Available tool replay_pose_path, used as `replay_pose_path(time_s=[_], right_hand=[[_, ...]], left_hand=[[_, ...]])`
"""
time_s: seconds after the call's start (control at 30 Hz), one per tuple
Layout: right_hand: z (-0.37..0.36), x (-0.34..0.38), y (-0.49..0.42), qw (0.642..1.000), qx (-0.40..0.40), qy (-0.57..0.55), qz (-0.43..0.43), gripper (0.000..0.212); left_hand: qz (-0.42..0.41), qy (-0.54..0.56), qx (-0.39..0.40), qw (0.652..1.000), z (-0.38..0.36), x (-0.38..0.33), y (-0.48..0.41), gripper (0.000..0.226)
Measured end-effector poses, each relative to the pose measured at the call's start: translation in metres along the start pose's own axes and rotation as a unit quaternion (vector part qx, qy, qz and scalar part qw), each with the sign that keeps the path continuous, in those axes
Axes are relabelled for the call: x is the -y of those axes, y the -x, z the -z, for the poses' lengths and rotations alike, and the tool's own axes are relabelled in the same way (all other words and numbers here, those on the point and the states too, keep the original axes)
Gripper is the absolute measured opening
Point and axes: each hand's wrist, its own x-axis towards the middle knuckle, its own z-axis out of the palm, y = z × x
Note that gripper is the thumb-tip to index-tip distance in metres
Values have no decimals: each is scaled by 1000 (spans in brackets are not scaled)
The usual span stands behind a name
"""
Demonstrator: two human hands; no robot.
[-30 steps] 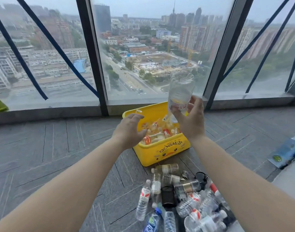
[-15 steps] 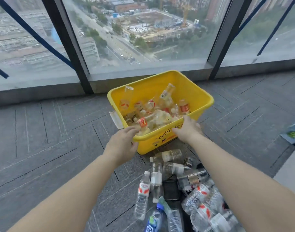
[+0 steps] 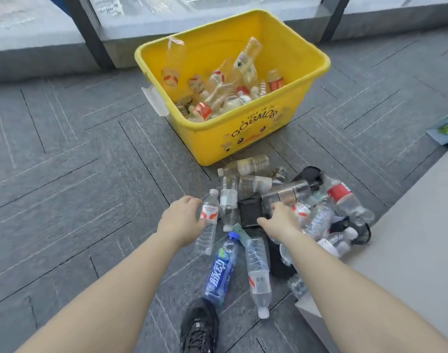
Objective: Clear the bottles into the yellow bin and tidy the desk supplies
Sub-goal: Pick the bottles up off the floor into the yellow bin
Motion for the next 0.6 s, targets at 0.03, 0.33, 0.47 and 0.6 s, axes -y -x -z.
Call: replay_pose_path(time_s=[0.03, 0.33, 0.47, 0.6], right_hand=[[-12, -8, 1, 1000, -5, -8, -3, 62], [-107, -60, 15, 999, -23, 12, -25, 79], [-133, -67, -14, 999, -26, 0, -43, 81], [-155, -75, -33, 998, -24, 0, -54, 87]], left_hand=[[-2, -1, 4, 1000, -15, 3, 3, 49], [44, 67, 86, 993, -135, 29, 32, 67], [60, 89, 88, 990, -172, 36, 9, 70], [61, 79, 109, 989, -204, 34, -6, 77]])
